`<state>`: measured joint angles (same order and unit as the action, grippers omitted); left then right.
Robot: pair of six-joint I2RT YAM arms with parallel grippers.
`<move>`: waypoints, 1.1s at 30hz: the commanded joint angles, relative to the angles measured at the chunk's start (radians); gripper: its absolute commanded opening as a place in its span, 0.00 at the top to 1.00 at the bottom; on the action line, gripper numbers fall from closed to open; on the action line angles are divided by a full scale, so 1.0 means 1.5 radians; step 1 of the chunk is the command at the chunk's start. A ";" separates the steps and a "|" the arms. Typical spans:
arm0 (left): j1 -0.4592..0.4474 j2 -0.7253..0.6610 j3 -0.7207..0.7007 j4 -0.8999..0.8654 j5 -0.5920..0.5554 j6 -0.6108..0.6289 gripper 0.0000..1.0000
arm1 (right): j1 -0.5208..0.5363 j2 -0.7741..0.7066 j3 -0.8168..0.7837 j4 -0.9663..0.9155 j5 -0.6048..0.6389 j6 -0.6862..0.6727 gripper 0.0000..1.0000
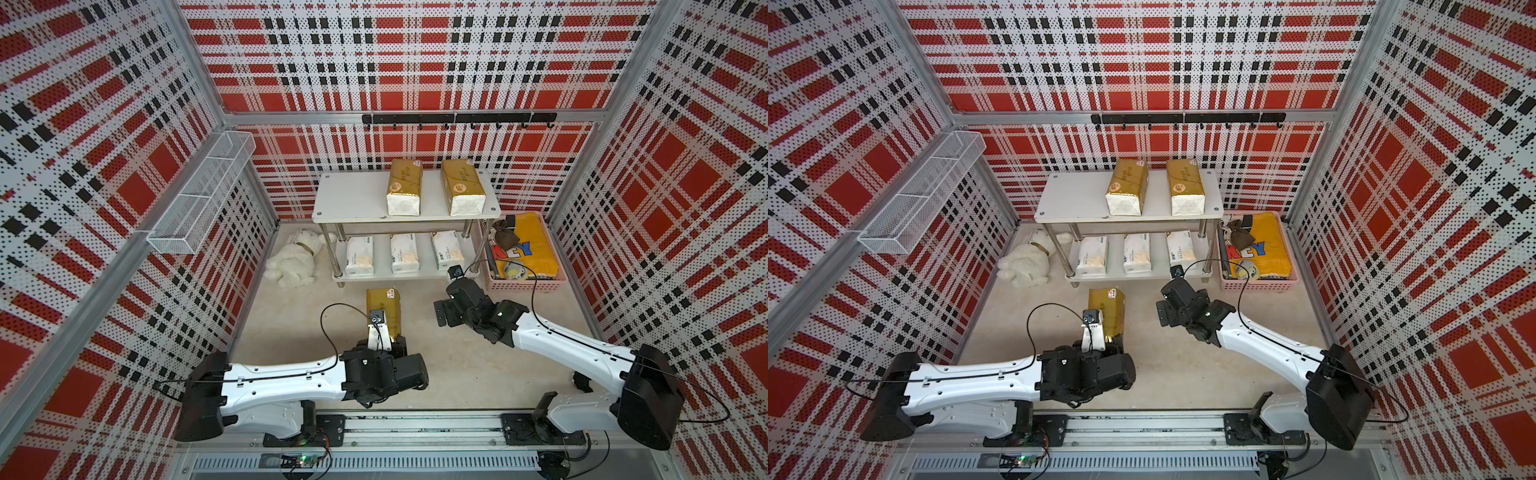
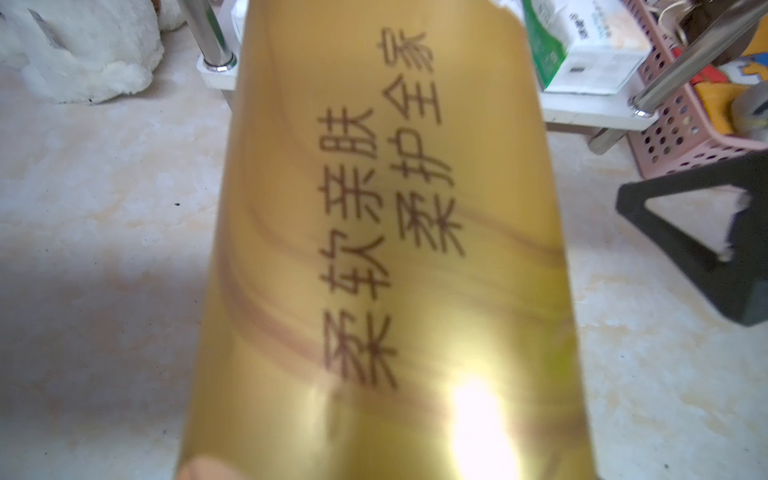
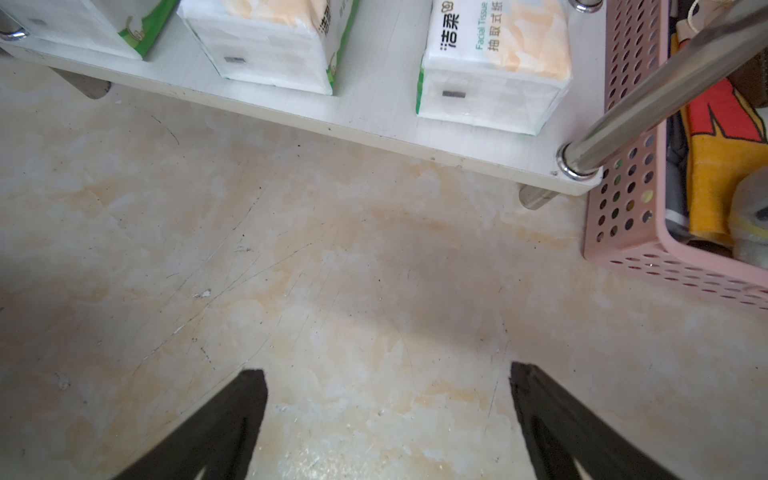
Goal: Place the tissue boxes on the shelf by color
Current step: Pick up the box of tissues from the center of the board.
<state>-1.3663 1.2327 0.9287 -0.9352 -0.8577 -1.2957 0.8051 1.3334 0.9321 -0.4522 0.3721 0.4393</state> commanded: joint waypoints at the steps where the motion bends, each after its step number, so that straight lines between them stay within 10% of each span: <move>1: -0.007 -0.018 0.041 -0.065 -0.046 0.015 0.29 | 0.005 0.011 0.017 0.001 0.008 -0.007 0.00; 17: -0.013 -0.029 0.254 -0.259 -0.104 0.056 0.28 | 0.005 0.008 0.026 -0.006 0.012 -0.014 0.00; 33: 0.203 -0.064 0.423 -0.172 -0.053 0.383 0.27 | 0.005 0.012 0.027 -0.001 0.003 -0.017 0.00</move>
<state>-1.1210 1.1584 1.5326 -1.2575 -0.9554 -0.8795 0.8051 1.3426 0.9558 -0.4587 0.3782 0.4160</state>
